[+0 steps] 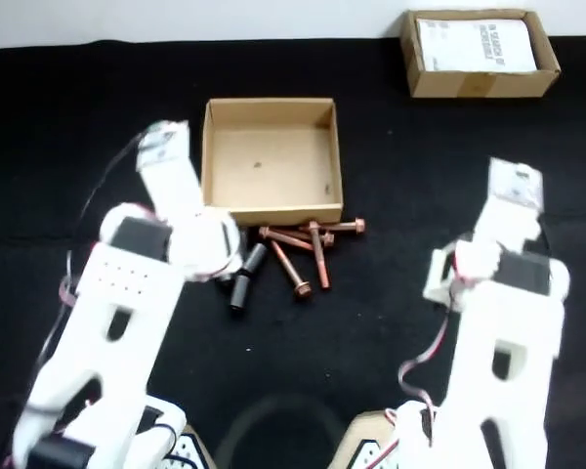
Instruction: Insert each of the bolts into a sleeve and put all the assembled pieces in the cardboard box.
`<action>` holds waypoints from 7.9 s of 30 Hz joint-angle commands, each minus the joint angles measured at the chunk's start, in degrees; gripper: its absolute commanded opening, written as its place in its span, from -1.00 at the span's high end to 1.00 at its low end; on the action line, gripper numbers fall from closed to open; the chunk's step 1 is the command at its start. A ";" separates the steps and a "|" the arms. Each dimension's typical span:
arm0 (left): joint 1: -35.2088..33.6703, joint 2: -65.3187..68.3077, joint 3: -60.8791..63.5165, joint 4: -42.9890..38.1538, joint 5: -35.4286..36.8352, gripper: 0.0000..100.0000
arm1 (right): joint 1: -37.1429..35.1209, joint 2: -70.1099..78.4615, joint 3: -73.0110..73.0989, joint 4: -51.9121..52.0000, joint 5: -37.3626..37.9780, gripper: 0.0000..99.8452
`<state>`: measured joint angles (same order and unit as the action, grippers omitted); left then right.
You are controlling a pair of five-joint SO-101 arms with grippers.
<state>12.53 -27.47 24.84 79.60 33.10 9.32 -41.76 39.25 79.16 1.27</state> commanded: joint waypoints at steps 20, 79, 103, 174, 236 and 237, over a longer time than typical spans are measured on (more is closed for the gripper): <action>14.11 65.01 -56.75 5.89 15.21 0.66 | 9.89 -28.79 33.01 -19.74 7.91 0.98; 16.75 28.44 -62.90 20.48 -3.69 0.98 | -11.30 -28.97 34.51 -38.11 5.98 0.98; 2.95 -27.30 22.20 -42.73 -16.44 0.98 | -40.75 -28.97 29.93 -39.08 -9.93 0.98; 18.51 -16.57 26.51 -56.88 -17.67 0.98 | -41.89 -28.88 46.46 -75.47 -9.76 0.98; -12.00 -72.40 32.66 -22.68 -28.13 0.98 | -36.00 8.75 -7.69 -43.03 2.99 0.98; -15.34 -74.59 34.86 -22.77 -28.04 0.98 | -36.00 11.30 -10.24 -42.15 5.98 0.98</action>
<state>5.41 -97.45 56.31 57.01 5.41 -26.37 -36.84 39.78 35.56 0.75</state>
